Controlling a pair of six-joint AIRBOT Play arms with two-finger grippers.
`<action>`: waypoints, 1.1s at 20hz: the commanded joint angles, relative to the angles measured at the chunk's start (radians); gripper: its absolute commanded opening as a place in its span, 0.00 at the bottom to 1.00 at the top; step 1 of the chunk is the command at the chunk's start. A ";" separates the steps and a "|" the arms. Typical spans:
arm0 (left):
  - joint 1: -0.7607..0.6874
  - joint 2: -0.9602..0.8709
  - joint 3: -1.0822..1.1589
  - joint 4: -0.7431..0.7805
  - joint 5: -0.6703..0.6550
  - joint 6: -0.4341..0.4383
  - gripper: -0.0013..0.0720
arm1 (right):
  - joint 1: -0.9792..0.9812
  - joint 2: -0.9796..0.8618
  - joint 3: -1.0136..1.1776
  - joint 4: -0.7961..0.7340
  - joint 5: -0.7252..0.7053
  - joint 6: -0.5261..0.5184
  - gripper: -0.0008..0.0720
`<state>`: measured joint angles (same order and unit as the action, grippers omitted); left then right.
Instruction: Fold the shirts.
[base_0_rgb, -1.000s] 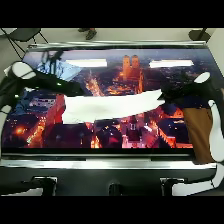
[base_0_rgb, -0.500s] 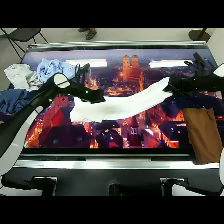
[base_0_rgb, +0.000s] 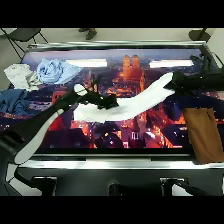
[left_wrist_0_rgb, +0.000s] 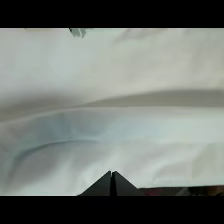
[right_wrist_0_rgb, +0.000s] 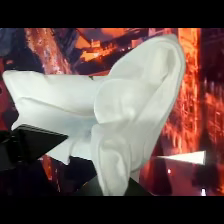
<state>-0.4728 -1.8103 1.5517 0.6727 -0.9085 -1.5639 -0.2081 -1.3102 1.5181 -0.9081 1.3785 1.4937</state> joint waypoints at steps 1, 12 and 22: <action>-0.074 -0.076 0.001 -0.130 0.067 0.000 0.05 | 0.023 0.060 0.001 0.047 0.022 -0.018 0.07; -0.025 0.024 0.003 -0.040 0.078 0.146 0.04 | 0.160 0.123 0.001 0.032 -0.006 0.030 0.07; 0.420 0.664 0.003 0.394 -0.030 -0.011 0.05 | 0.750 -0.384 0.001 0.306 -0.617 0.104 0.08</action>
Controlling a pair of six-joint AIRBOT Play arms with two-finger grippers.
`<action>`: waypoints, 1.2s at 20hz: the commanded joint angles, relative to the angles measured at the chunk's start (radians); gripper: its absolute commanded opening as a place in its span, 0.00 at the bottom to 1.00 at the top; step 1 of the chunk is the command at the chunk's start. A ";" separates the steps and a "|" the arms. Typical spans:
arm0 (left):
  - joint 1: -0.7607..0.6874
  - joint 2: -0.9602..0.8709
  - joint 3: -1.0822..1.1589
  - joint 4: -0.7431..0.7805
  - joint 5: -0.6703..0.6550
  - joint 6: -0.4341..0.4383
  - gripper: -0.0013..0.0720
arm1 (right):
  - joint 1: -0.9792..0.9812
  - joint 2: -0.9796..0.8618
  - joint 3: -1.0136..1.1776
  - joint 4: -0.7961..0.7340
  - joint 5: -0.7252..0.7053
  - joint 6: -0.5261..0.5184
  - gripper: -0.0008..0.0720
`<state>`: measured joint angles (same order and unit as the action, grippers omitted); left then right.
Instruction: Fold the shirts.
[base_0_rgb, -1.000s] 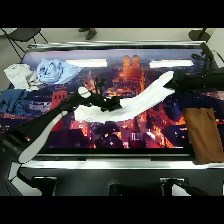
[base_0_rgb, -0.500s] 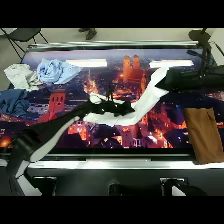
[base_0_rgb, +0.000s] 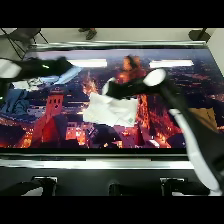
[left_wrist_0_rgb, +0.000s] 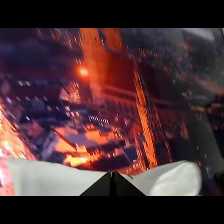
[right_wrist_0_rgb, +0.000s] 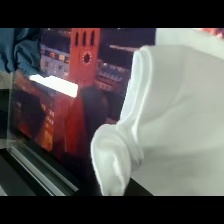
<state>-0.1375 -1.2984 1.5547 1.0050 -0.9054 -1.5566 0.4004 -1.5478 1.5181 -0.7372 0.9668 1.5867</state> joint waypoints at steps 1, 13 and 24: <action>0.088 0.196 0.000 0.061 -0.052 -0.018 0.05 | 0.168 -0.194 0.001 0.177 -0.232 0.011 0.08; 0.080 0.283 -0.003 0.127 -0.153 0.015 0.05 | -0.226 0.009 0.001 -0.415 0.264 0.131 0.92; 0.080 0.285 -0.076 0.125 -0.153 0.011 0.05 | -0.277 -0.213 -0.222 0.045 0.075 -0.057 0.97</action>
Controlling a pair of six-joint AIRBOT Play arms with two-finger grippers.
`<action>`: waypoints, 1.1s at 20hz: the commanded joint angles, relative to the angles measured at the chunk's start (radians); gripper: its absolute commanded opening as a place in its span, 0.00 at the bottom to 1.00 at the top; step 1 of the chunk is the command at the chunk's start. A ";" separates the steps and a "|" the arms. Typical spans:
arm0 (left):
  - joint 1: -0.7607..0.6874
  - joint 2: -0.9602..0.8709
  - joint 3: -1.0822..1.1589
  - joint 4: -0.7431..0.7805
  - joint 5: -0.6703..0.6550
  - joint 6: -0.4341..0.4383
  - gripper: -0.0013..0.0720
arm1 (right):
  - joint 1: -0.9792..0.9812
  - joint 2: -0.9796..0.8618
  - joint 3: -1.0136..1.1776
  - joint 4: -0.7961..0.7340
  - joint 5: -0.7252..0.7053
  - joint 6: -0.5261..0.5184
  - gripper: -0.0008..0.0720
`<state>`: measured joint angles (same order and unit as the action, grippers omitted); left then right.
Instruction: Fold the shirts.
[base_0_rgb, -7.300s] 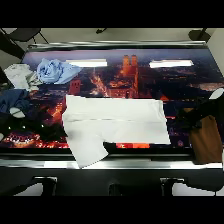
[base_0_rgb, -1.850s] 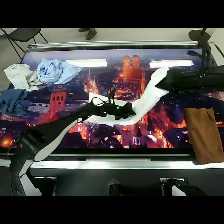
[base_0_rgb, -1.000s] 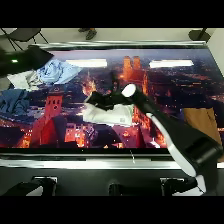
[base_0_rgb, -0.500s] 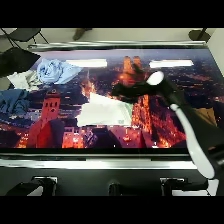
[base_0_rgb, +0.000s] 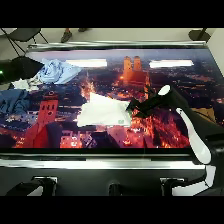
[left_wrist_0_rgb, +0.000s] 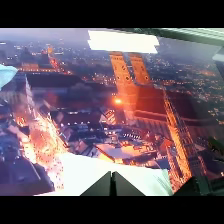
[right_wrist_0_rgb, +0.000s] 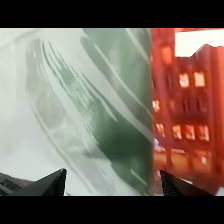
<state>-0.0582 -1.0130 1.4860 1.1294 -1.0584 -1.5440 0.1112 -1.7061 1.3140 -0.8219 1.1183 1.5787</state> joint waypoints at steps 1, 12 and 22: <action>0.001 -0.001 -0.008 0.001 0.001 -0.001 0.05 | 0.023 -0.063 -0.018 0.131 -0.092 -0.045 0.97; 0.001 -0.003 -0.008 0.001 0.004 -0.001 0.05 | 0.069 -0.010 0.103 0.130 -0.018 -0.084 0.07; 0.001 -0.005 -0.008 0.002 0.004 0.003 0.05 | -0.501 0.223 0.318 0.267 0.341 -0.061 0.07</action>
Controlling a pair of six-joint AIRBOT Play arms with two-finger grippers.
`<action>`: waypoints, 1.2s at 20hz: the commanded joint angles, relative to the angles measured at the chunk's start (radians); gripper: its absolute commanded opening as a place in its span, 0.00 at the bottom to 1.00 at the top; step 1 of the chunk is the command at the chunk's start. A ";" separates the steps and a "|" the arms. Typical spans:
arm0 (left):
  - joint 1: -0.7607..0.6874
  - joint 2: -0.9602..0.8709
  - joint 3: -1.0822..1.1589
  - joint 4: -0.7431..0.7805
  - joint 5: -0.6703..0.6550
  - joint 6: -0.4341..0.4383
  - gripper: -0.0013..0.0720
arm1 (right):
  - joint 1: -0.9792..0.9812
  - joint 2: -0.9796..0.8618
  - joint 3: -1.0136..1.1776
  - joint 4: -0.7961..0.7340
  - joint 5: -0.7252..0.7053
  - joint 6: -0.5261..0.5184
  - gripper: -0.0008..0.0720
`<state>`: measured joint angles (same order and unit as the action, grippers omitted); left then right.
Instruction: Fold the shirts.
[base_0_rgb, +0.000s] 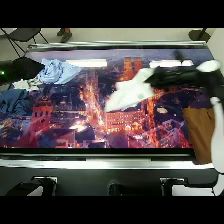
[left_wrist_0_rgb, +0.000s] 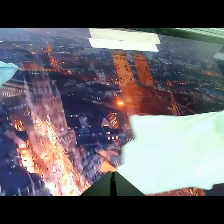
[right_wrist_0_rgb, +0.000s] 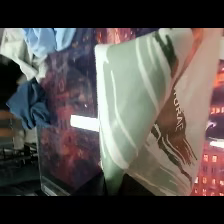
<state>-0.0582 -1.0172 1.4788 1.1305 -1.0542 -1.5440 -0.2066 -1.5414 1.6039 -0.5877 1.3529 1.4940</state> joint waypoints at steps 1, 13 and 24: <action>0.001 0.000 0.000 0.000 0.000 0.003 0.05 | -0.254 0.070 0.028 0.029 0.119 0.037 0.07; 0.001 0.000 0.000 0.000 0.000 0.003 0.05 | -0.726 0.114 0.029 -0.031 0.002 0.115 0.07; 0.001 0.002 0.000 0.000 -0.001 0.044 0.05 | -0.726 0.187 0.035 -0.594 0.232 0.374 0.07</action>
<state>-0.0582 -1.0161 1.4788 1.1301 -1.0550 -1.5173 -0.9310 -1.3632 1.6379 -0.9859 1.4723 1.8145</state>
